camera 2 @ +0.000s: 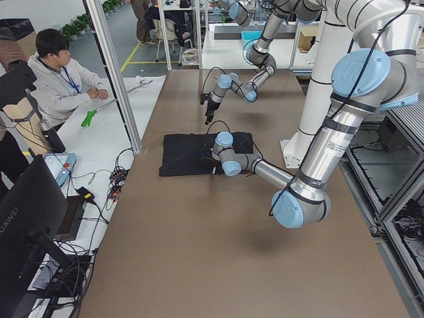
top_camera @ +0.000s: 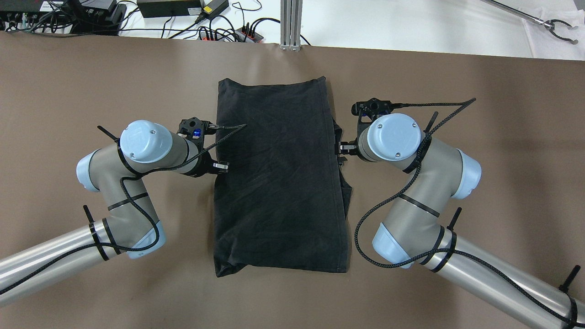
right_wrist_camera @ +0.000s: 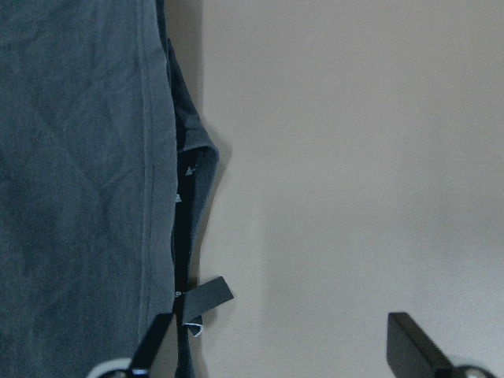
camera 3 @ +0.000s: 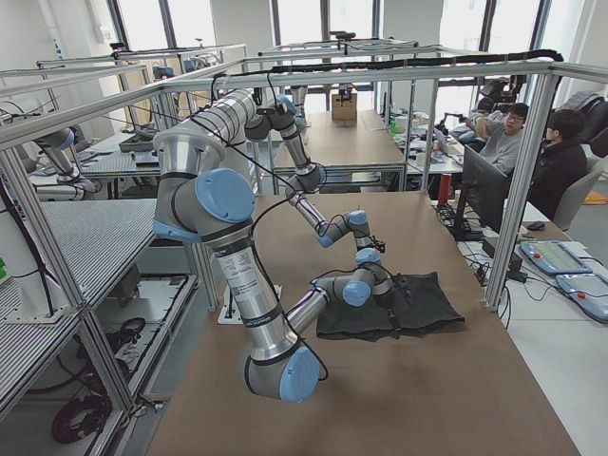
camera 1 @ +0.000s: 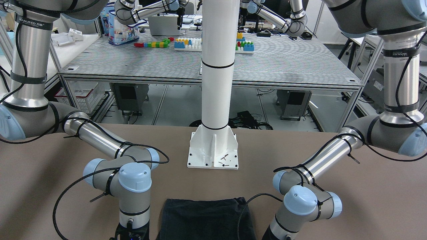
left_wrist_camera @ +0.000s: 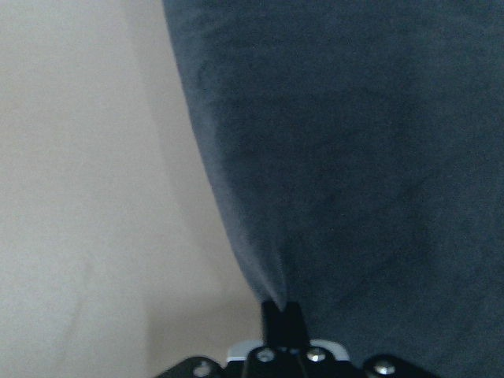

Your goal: Fold clothes

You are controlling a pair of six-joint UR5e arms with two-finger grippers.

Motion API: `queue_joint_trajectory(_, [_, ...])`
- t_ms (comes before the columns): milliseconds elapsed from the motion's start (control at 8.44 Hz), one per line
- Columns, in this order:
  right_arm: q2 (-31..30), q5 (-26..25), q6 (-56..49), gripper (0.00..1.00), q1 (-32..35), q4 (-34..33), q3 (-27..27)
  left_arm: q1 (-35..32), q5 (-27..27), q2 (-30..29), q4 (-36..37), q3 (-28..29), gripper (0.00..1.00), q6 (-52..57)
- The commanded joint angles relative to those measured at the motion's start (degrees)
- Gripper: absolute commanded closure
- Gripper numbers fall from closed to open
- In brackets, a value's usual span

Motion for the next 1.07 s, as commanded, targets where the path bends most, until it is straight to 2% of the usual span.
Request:
queue_joint_trajectory(0, [-0.1,0.0,0.0,0.05,-0.2,0.0,0.1,-1.7,-0.7,0.0,0.0,0.1,1.00,1.2])
queue_joint_trajectory(356, [-1.7,-0.1,0.1,0.05,-0.4,3.8,-0.2,-2.6,-0.8,-0.1,0.0,0.1,1.00,1.9])
queue_joint_trajectory(593, [-1.7,-0.1,0.1,0.06,-0.4,3.9,-0.1,-2.6,-0.7,-0.1,0.0,0.2,1.00,1.9])
queue_joint_trajectory(711, [-1.7,-0.1,0.1,0.06,-0.5,3.9,-0.1,-2.5,0.0,0.1,-0.1,0.2,0.01,1.8])
queue_joint_trajectory(948, [-1.7,-0.1,0.2,0.05,-1.0,4.1,0.0,-3.3,-1.0,3.2,-0.6,-6.0,0.00,1.8])
